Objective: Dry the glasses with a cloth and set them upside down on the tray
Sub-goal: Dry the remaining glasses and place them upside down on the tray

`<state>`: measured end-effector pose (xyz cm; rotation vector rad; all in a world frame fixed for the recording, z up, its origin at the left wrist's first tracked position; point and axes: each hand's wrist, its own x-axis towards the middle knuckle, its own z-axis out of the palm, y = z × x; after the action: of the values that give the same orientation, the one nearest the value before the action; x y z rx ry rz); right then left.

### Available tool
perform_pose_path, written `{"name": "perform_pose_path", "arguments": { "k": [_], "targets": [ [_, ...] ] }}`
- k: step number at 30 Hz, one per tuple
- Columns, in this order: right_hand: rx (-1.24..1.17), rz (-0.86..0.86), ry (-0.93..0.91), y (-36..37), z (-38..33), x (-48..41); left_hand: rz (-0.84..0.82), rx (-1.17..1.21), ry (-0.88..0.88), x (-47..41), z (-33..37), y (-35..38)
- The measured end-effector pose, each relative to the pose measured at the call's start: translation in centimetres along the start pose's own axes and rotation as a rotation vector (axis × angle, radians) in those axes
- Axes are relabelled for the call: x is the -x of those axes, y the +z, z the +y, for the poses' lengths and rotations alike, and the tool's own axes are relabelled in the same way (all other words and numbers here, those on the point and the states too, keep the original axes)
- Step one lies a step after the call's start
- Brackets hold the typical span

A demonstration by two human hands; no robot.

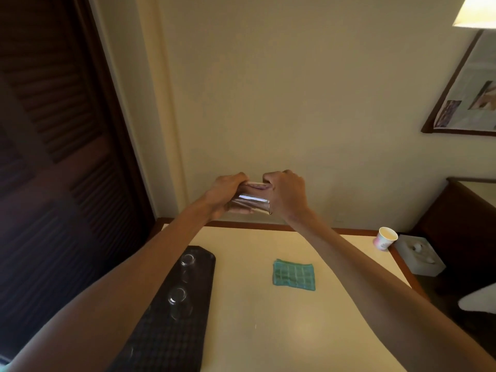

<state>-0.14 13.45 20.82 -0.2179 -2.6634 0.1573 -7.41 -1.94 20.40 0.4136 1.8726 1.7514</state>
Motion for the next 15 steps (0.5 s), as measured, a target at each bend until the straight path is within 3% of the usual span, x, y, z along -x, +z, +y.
{"name": "perform_pose_path", "arguments": {
  "k": [3, 6, 8, 10, 13, 15],
  "targets": [
    [-0.351, 0.044, 0.117, 1.3, -1.1, 0.6, 0.061, -0.138, 0.163, 1.0, 0.0, -0.9],
    [-0.852, -0.187, 0.354, 2.0, -2.9, 0.6, 0.120, -0.221, 0.308, 1.7, 0.1, -2.1],
    [-1.010, -0.431, 0.456, 2.1, -4.0, 0.3, 0.188, -0.304, 0.415, 2.0, 0.0, -2.8],
    [-1.020, -0.571, 0.510, 1.4, -5.1, 0.3, 0.215, -0.361, 0.478, 2.7, -0.2, -3.6],
    [-0.836, -0.449, 0.501, 0.3, -6.3, 0.3, 0.117, -0.236, 0.407, 3.4, -0.2, -4.8],
    [-0.487, -0.309, 0.381, -0.3, -7.1, 0.5, 0.008, -0.067, 0.229, 3.9, 0.3, -5.9]
  ]
}}
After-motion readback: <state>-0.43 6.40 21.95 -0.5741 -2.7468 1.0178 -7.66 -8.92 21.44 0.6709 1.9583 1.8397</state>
